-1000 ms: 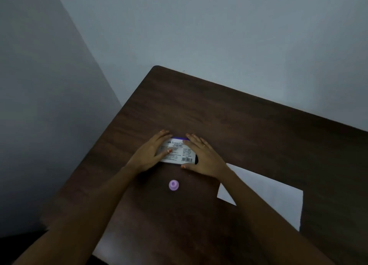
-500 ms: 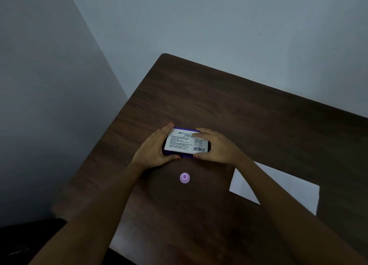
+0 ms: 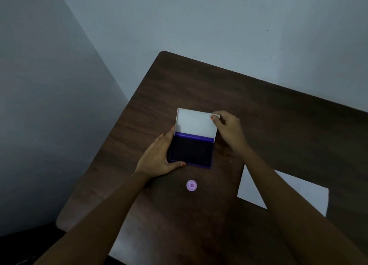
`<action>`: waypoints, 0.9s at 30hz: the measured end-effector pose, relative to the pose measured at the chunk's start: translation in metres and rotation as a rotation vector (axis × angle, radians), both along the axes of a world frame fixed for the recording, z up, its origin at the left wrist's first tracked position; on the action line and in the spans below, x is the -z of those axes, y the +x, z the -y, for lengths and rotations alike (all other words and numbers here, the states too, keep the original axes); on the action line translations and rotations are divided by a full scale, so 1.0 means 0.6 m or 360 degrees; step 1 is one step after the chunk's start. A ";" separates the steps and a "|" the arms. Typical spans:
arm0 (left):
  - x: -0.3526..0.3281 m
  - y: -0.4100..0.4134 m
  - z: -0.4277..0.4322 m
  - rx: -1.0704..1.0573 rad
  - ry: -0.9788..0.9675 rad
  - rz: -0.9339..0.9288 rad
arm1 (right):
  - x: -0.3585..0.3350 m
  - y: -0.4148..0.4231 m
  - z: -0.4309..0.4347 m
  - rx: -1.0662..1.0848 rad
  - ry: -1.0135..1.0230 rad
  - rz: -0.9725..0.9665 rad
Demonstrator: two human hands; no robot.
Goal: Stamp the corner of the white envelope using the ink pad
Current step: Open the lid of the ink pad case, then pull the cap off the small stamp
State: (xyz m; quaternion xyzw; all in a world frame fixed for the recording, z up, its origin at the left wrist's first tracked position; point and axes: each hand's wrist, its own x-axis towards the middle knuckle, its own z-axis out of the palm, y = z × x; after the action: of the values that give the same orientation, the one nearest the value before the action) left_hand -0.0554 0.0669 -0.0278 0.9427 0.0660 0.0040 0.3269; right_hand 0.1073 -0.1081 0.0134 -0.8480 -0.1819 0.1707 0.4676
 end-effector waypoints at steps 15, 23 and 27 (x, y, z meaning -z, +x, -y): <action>-0.001 -0.003 -0.001 0.0099 -0.0013 0.0141 | 0.005 -0.154 0.001 0.0132 -0.0275 0.0248; -0.005 -0.008 -0.003 0.0010 -0.0151 0.0162 | 0.002 -0.294 0.029 -0.0268 -0.0521 0.0257; -0.019 -0.012 0.007 -0.0208 -0.0214 0.0194 | 0.007 -0.298 0.030 -0.0122 -0.0403 0.0086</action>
State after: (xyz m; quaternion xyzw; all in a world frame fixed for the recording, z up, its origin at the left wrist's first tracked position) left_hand -0.0626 0.0627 -0.0166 0.9103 0.1076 0.0782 0.3919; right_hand -0.0715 -0.1260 0.0089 -0.8970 -0.2038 0.1871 0.3448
